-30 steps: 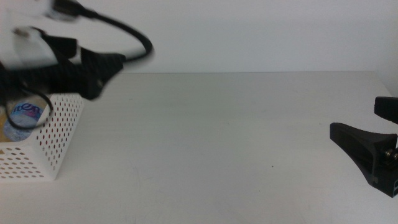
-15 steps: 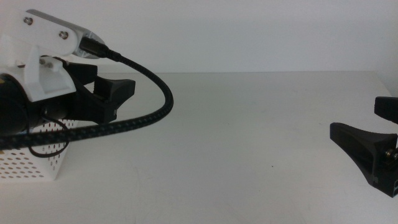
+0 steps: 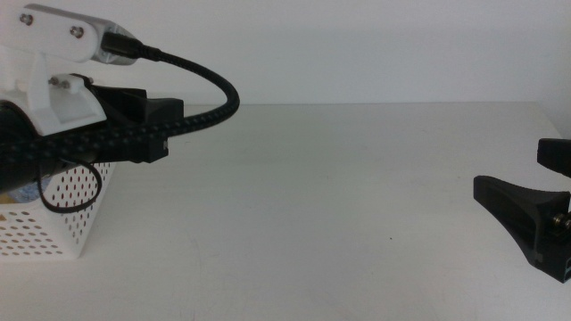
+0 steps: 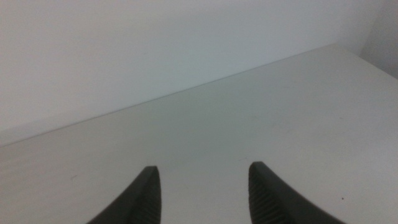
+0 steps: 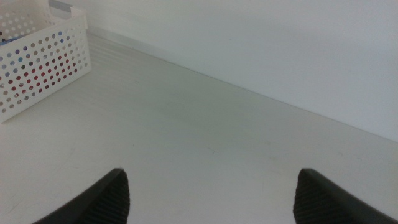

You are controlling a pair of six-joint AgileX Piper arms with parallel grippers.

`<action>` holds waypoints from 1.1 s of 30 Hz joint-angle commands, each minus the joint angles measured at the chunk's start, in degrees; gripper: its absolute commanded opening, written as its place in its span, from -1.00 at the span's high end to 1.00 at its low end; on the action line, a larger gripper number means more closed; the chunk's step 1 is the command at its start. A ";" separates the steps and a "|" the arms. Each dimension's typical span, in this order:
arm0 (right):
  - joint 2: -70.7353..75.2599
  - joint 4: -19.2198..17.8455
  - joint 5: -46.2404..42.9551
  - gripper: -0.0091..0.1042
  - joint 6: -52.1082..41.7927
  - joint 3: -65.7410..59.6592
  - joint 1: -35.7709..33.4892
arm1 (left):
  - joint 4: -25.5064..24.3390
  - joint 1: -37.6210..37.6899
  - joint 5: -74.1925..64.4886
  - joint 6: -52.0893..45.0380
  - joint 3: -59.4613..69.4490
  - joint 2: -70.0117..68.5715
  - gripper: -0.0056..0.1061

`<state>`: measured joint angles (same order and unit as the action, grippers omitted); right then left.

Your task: Use arms to grab the bottles and put them into the dustbin to the left of the table.

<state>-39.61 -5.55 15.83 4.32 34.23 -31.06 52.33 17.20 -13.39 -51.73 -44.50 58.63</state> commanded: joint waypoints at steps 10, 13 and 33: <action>0.06 -0.77 -3.94 -0.68 -0.57 1.72 -0.15 | -12.79 0.37 1.70 12.33 -1.48 -3.84 0.18; 0.06 -0.77 -3.94 -0.68 -0.57 1.72 -0.15 | -25.02 0.37 -0.24 27.56 -1.43 -5.32 0.17; 0.06 -0.77 -3.94 -0.68 -0.57 1.72 -0.15 | -53.67 0.37 -2.00 63.52 -1.36 -7.65 -0.19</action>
<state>-39.61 -5.55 15.83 4.32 34.23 -31.06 -0.50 17.35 -19.96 11.10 -44.43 51.53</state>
